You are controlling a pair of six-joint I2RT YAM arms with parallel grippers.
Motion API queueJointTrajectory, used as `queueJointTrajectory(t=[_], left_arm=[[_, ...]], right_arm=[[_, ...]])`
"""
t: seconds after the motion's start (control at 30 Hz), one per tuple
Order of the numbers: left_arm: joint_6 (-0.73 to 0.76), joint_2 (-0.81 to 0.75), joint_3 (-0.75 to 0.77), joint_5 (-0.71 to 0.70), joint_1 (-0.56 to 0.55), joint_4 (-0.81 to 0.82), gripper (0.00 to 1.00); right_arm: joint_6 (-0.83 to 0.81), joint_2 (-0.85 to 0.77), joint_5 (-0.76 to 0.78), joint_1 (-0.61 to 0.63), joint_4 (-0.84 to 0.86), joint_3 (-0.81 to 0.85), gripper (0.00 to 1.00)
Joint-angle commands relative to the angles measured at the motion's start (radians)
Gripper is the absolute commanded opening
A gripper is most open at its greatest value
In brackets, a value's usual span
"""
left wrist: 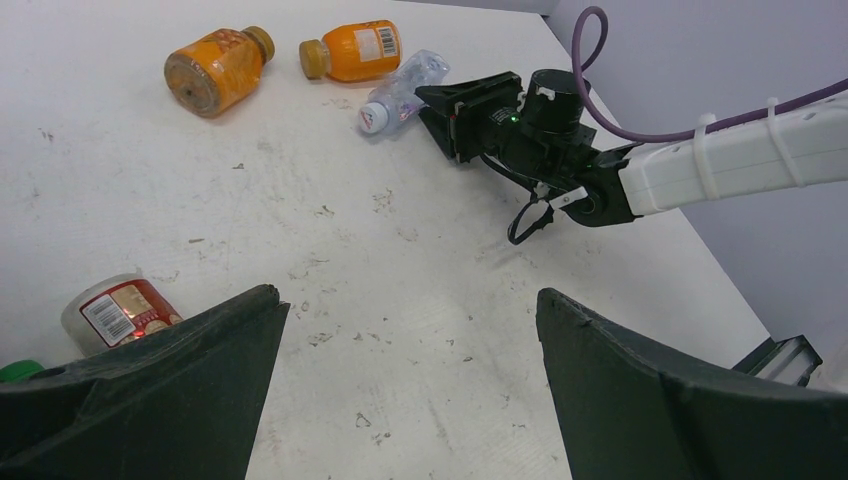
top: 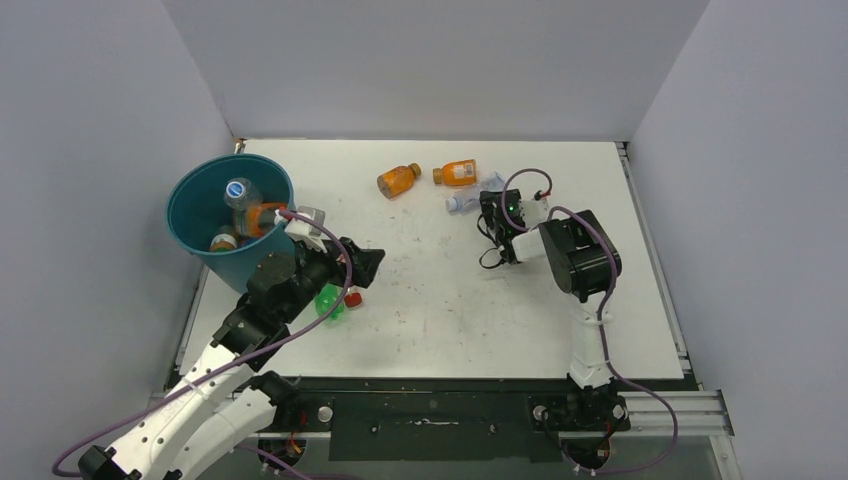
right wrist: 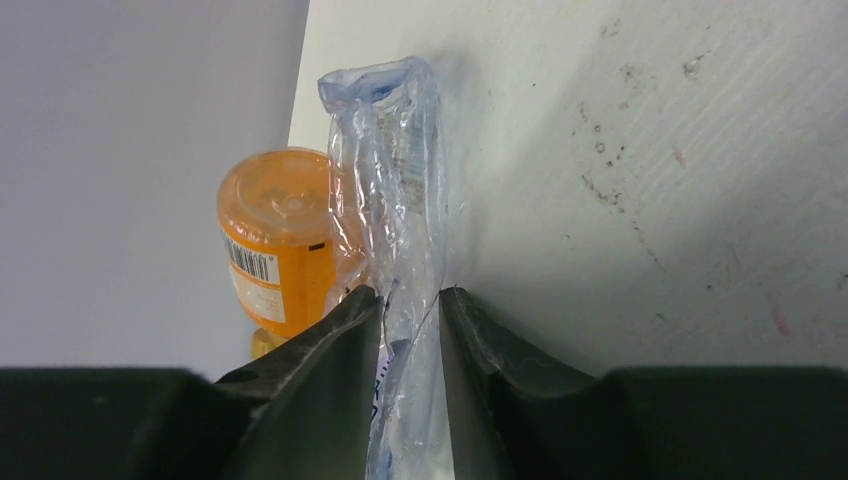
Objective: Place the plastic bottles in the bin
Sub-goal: Pick up the plastic bottle at the center of the board.
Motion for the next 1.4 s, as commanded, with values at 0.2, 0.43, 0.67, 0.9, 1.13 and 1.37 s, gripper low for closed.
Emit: queueJointTrajectory(t=[0.2,0.43,0.67,0.9,1.13,1.37], left_arm=[[0.014,-0.027,0.012,0.012,-0.001,0.046,0.96],[0.024,-0.065,-0.004,0.024,-0.004,0.072,0.96],[-0.024,-0.023,0.002,0.137,-0.006,0.129,0.96],[-0.111,0.030,-0.061,0.451,-0.010,0.372,0.96],[-0.172,0.071,-0.128,0.607,-0.022,0.570,0.96],[-0.179,0.119,-0.116,0.607,-0.024,0.561,0.96]], right_arm=[[-0.067,-0.054,-0.078,-0.002,-0.043,-0.195,0.05],[-0.220,-0.342,-0.106,0.018,0.010,-0.425,0.05],[-0.521,-0.803,-0.147,0.193,0.076,-0.667,0.05],[-0.772,-1.224,-0.317,0.392,0.003,-0.750,0.05],[-0.885,-1.416,-0.405,0.520,-0.152,-0.738,0.05],[-0.913,-1.389,-0.447,0.582,-0.166,-0.715,0.05]])
